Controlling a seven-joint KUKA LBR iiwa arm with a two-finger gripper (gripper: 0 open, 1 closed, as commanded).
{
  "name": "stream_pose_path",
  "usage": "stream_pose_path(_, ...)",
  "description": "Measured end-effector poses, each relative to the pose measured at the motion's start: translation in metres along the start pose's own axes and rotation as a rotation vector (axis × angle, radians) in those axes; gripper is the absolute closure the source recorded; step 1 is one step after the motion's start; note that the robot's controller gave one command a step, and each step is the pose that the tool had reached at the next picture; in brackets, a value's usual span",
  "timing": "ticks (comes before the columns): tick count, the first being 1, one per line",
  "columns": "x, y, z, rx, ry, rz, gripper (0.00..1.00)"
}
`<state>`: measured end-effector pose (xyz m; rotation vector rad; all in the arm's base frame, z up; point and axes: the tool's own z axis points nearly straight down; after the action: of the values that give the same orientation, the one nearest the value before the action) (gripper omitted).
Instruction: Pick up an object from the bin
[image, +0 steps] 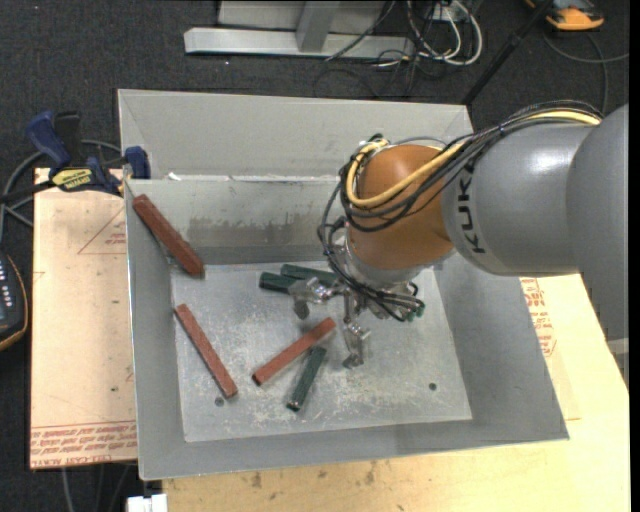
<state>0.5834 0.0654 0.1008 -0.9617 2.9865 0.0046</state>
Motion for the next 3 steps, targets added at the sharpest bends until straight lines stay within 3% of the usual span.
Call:
stream_pose_path(1, 0.0089, 0.0029, 0.0317, 0.000, 0.005, 0.259, 0.00)
stream_pose_path(2, 0.0082, 0.0026, 0.0305, 0.002, 0.003, 0.258, 1.00)
stream_pose_path(3, 0.0059, 0.0020, 0.0301, 0.002, 0.000, -0.252, 1.00)
